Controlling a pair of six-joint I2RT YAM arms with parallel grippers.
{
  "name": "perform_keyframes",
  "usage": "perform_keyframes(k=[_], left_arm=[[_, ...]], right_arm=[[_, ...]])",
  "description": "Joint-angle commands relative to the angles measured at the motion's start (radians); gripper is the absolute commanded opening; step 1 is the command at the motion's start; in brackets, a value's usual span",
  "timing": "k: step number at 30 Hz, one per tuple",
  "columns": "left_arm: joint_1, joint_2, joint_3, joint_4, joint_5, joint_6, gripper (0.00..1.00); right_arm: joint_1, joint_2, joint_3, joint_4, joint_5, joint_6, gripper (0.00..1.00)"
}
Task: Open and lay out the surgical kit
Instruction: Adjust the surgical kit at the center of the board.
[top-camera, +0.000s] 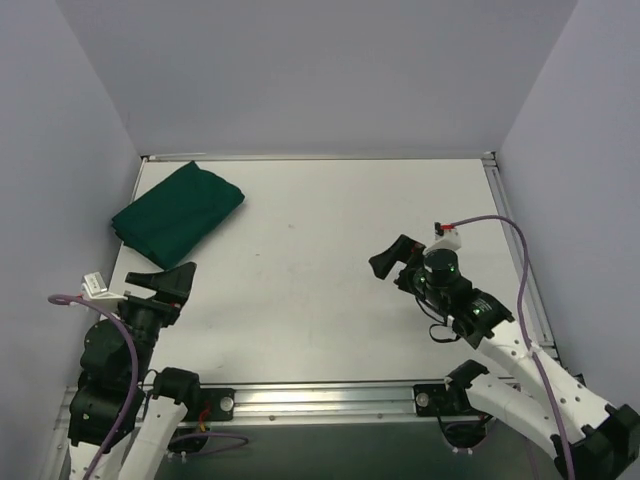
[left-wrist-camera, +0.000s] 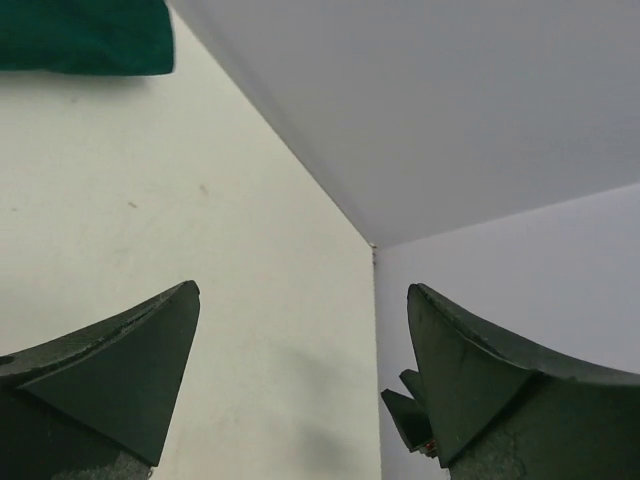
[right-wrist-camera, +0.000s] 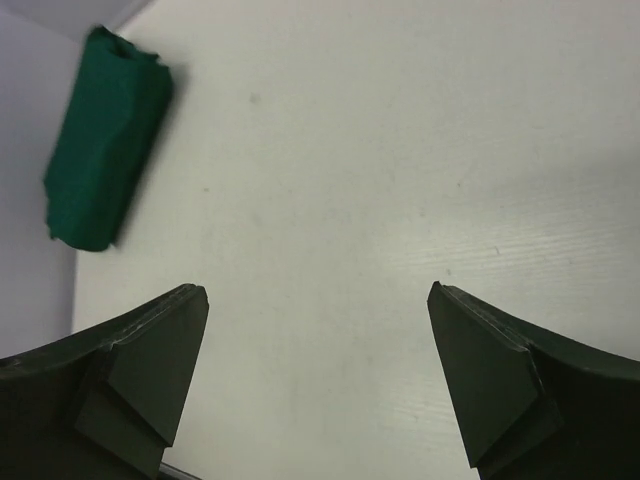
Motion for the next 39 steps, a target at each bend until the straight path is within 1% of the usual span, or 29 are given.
perform_keyframes(k=[1, 3, 4, 6, 7, 8, 9, 10, 11, 12, 13, 14, 18, 19, 20, 22, 23, 24, 25, 27, 28, 29, 30, 31, 32, 34, 36, 37, 39], left_arm=[[-0.001, 0.031, 0.048, -0.241, -0.083, 0.019, 0.94], [-0.002, 0.054, 0.069, -0.188, -0.005, 0.059, 0.94], [-0.002, 0.075, 0.081, -0.202, 0.01, 0.047, 0.94], [-0.002, 0.19, 0.15, -0.286, 0.03, 0.015, 0.94], [0.0, 0.236, 0.183, -0.397, 0.036, 0.018, 0.94], [0.0, 0.337, 0.215, -0.456, 0.037, 0.026, 0.94], [0.0, 0.388, 0.277, -0.506, 0.03, 0.059, 0.94], [0.0, 0.433, 0.304, -0.584, 0.011, 0.075, 0.94], [0.0, 0.512, 0.324, -0.594, 0.004, 0.093, 0.94], [0.0, 0.548, 0.351, -0.584, 0.007, 0.157, 0.94], [0.0, 0.618, 0.373, -0.587, -0.017, 0.168, 0.94], [0.002, 0.649, 0.39, -0.581, -0.028, 0.179, 0.94], [0.005, 0.792, 0.479, -0.478, -0.057, 0.26, 0.94], [0.005, 0.821, 0.497, -0.425, -0.057, 0.274, 0.95], [0.005, 0.892, 0.537, -0.404, -0.057, 0.288, 0.98], [0.006, 0.976, 0.588, -0.383, -0.068, 0.296, 0.99], [0.006, 1.053, 0.635, -0.377, -0.078, 0.296, 1.0], [0.003, 1.088, 0.649, -0.369, -0.116, 0.282, 1.0], [0.003, 1.134, 0.655, -0.326, -0.12, 0.273, 1.0], [0.009, 1.165, 0.636, -0.263, -0.144, 0.221, 1.0], [0.011, 1.184, 0.623, -0.192, -0.144, 0.209, 1.0], [0.015, 1.192, 0.609, -0.145, -0.14, 0.196, 1.0], [0.021, 1.201, 0.576, -0.105, -0.134, 0.155, 1.0], [0.049, 1.218, 0.554, -0.017, -0.09, 0.137, 1.0], [0.066, 1.228, 0.533, 0.037, -0.059, 0.115, 0.93], [0.109, 1.273, 0.474, 0.16, 0.002, 0.034, 0.91], [0.136, 1.313, 0.454, 0.22, 0.032, -0.046, 0.86], [0.144, 1.351, 0.445, 0.275, 0.037, -0.069, 0.86], [0.163, 1.39, 0.439, 0.324, 0.043, -0.141, 0.85]], right_arm=[[0.007, 0.122, 0.054, -0.073, -0.056, -0.089, 1.0], [0.008, 0.159, 0.098, 0.002, -0.14, -0.123, 1.0], [0.011, 0.191, 0.109, 0.031, -0.183, -0.141, 1.0], [0.013, 0.275, 0.169, 0.078, -0.266, -0.146, 1.0], [0.014, 0.306, 0.19, 0.078, -0.288, -0.146, 1.0], [0.017, 0.34, 0.215, 0.053, -0.311, -0.131, 1.0], [0.019, 0.367, 0.238, 0.053, -0.33, -0.126, 1.0], [0.02, 0.398, 0.259, 0.053, -0.352, -0.121, 1.0], [0.023, 0.407, 0.267, 0.024, -0.373, -0.111, 1.0], [0.027, 0.409, 0.272, 0.026, -0.398, -0.104, 1.0], [0.027, 0.409, 0.282, 0.029, -0.404, -0.101, 1.0], [0.028, 0.412, 0.292, 0.023, -0.406, -0.101, 1.0], [0.023, 0.462, 0.356, -0.013, -0.363, -0.15, 1.0], [0.019, 0.475, 0.373, -0.037, -0.354, -0.152, 1.0], [0.014, 0.487, 0.405, -0.08, -0.352, -0.156, 1.0], [0.005, 0.509, 0.428, -0.12, -0.352, -0.192, 1.0], [-0.003, 0.513, 0.442, -0.143, -0.343, -0.201, 1.0], [-0.012, 0.519, 0.462, -0.158, -0.337, -0.215, 1.0], [-0.044, 0.522, 0.467, -0.18, -0.338, -0.236, 1.0], [-0.097, 0.527, 0.467, -0.189, -0.361, -0.245, 1.0], [-0.131, 0.526, 0.464, -0.183, -0.386, -0.247, 1.0], [-0.2, 0.529, 0.457, -0.18, -0.431, -0.247, 1.0], [-0.231, 0.53, 0.454, -0.18, -0.45, -0.252, 1.0], [-0.258, 0.535, 0.456, -0.183, -0.467, -0.259, 1.0], [-0.285, 0.538, 0.462, -0.191, -0.469, -0.277, 1.0], [-0.285, 0.552, 0.491, -0.211, -0.457, -0.302, 1.0], [-0.294, 0.556, 0.5, -0.209, -0.455, -0.311, 1.0], [-0.3, 0.556, 0.502, -0.209, -0.455, -0.314, 1.0], [-0.328, 0.561, 0.5, -0.217, -0.453, -0.327, 1.0]])
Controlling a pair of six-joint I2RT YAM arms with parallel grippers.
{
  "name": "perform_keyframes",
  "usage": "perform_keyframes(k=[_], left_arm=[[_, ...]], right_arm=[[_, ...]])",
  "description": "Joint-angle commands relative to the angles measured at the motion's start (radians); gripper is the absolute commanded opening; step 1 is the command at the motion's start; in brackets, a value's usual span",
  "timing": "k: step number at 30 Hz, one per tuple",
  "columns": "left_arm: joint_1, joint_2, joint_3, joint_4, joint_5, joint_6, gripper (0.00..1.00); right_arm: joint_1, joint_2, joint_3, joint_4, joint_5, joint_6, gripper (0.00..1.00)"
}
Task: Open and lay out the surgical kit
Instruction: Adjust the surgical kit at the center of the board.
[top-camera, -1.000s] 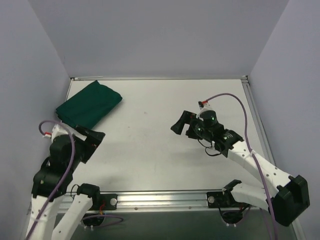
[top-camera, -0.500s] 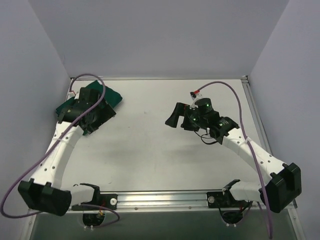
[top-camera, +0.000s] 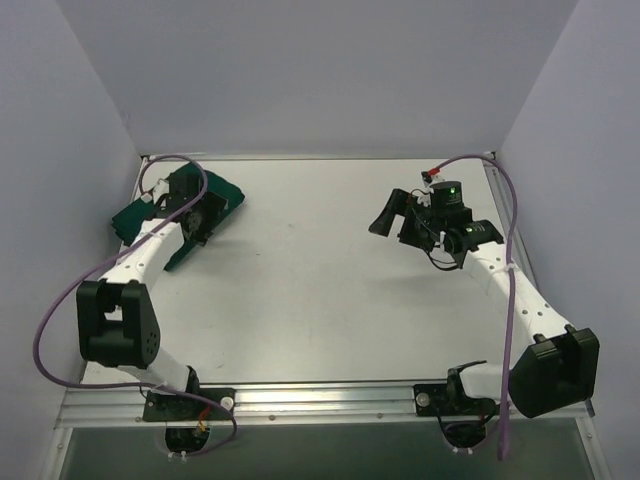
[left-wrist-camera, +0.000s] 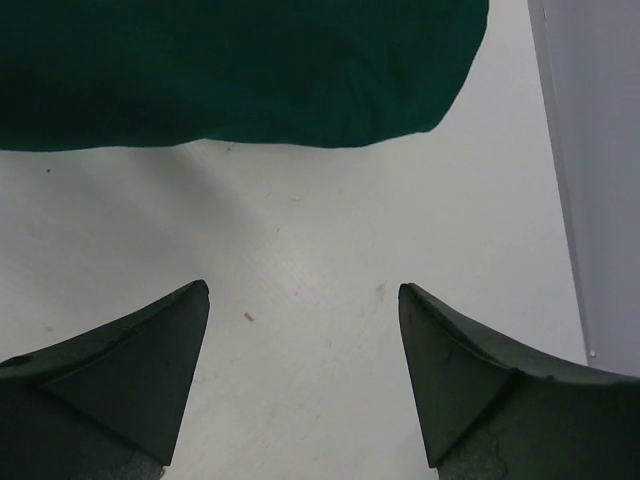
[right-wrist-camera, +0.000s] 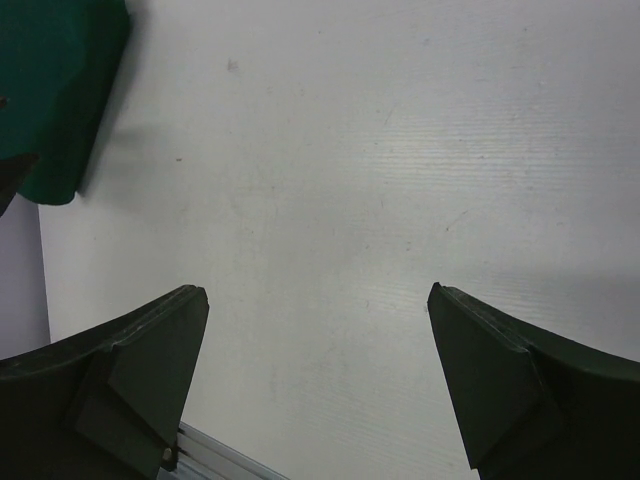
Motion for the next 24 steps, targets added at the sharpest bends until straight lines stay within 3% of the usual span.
perform_keyframes(k=[1, 9, 24], left_arm=[[0.025, 0.085, -0.004, 0.239, 0.047, -0.171, 0.85], [0.04, 0.254, 0.097, 0.239, 0.013, -0.384, 0.81], [0.056, 0.442, 0.309, 0.052, -0.054, -0.484, 0.71]], right_arm=[[-0.037, 0.007, 0.042, -0.032, -0.025, -0.048, 1.0], [-0.107, 0.008, 0.023, -0.038, -0.013, -0.066, 1.0], [-0.17, 0.068, 0.04, -0.026, -0.008, -0.077, 1.0]])
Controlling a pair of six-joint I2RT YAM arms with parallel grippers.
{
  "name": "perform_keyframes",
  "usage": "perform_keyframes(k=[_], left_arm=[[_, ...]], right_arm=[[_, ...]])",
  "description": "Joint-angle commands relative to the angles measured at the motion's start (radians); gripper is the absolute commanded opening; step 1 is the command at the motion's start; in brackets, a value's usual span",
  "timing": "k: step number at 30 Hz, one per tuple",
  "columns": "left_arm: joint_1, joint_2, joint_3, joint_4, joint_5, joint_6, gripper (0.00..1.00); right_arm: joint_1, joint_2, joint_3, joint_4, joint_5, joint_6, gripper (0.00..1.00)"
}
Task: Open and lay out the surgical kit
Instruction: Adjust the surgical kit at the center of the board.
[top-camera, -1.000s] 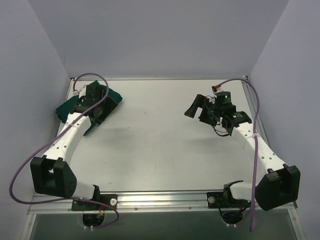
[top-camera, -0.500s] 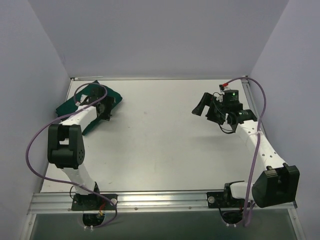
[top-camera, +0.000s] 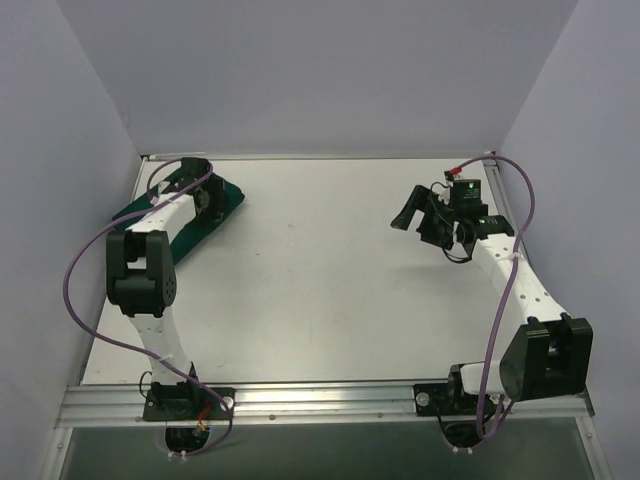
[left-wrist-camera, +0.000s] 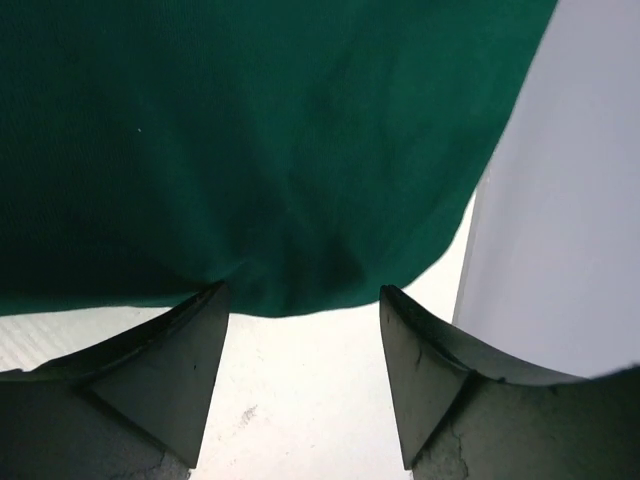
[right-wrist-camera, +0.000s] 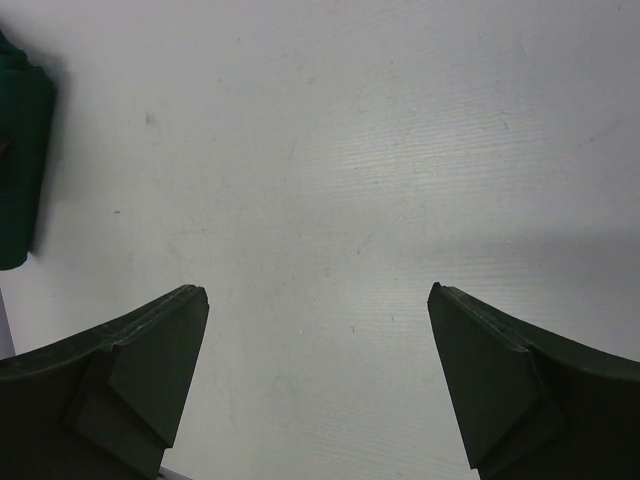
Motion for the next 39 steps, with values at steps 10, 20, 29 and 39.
perform_keyframes(k=[10, 20, 29, 39], left_arm=[[0.011, 0.08, 0.103, -0.121, -0.027, -0.067, 0.51], [0.016, 0.107, 0.099, -0.095, 0.027, 0.025, 0.13], [-0.03, 0.109, 0.095, -0.108, 0.085, 0.221, 0.02], [-0.121, -0.029, -0.11, -0.101, 0.135, 0.281, 0.02]], right_arm=[[-0.012, 0.036, 0.059, -0.022, 0.013, -0.037, 1.0], [-0.014, 0.042, 0.064, -0.023, 0.021, -0.039, 1.0], [-0.012, 0.052, 0.059, -0.018, 0.018, -0.028, 1.0], [0.017, 0.069, 0.064, -0.015, 0.007, -0.01, 0.99]])
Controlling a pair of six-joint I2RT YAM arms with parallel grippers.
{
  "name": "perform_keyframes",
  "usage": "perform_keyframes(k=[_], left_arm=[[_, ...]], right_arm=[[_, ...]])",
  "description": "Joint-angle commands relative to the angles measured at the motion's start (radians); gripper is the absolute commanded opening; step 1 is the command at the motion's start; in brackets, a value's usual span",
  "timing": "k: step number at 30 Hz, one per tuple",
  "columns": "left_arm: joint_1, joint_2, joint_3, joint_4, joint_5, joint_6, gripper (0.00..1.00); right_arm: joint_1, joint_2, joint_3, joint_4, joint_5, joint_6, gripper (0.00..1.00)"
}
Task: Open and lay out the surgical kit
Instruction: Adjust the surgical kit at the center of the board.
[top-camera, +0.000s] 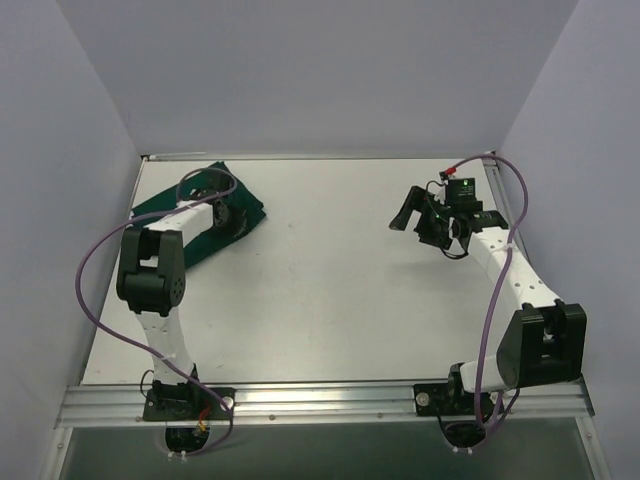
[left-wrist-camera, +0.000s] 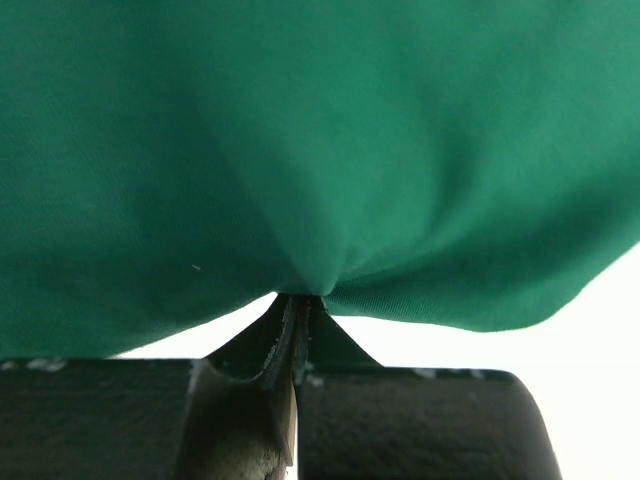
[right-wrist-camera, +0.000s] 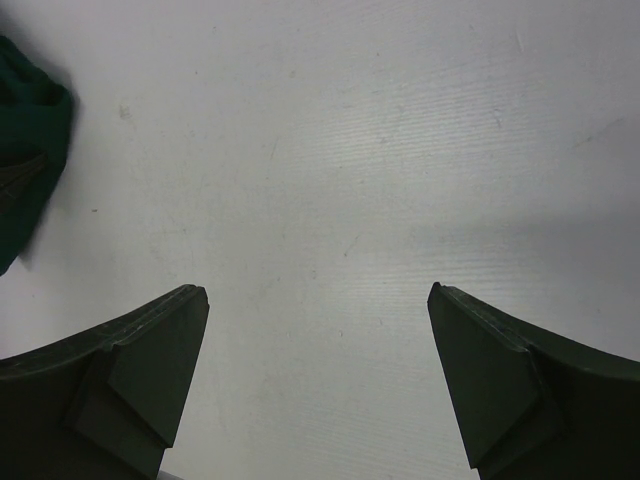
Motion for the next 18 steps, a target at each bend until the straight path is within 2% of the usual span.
perform_keyframes(k=[1, 7, 11, 14, 18], left_arm=[[-0.044, -0.106, -0.103, -0.026, 0.059, 0.044, 0.02], [-0.087, -0.266, -0.266, -0.029, 0.068, 0.082, 0.02], [-0.106, -0.405, -0.331, -0.081, 0.051, 0.159, 0.02], [-0.109, -0.537, -0.414, -0.165, 0.042, 0.179, 0.02], [-0.08, -0.762, -0.557, -0.206, 0.101, 0.176, 0.02]], right_arm=[[0.021, 0.003, 0.042, -0.009, 0.0, 0.008, 0.99], [0.082, 0.025, 0.052, -0.012, 0.005, 0.011, 0.99], [0.133, 0.046, 0.061, -0.001, 0.005, 0.012, 0.99], [0.163, 0.078, 0.063, 0.003, -0.021, 0.025, 0.99], [0.194, 0.126, 0.065, 0.023, -0.069, 0.026, 0.97]])
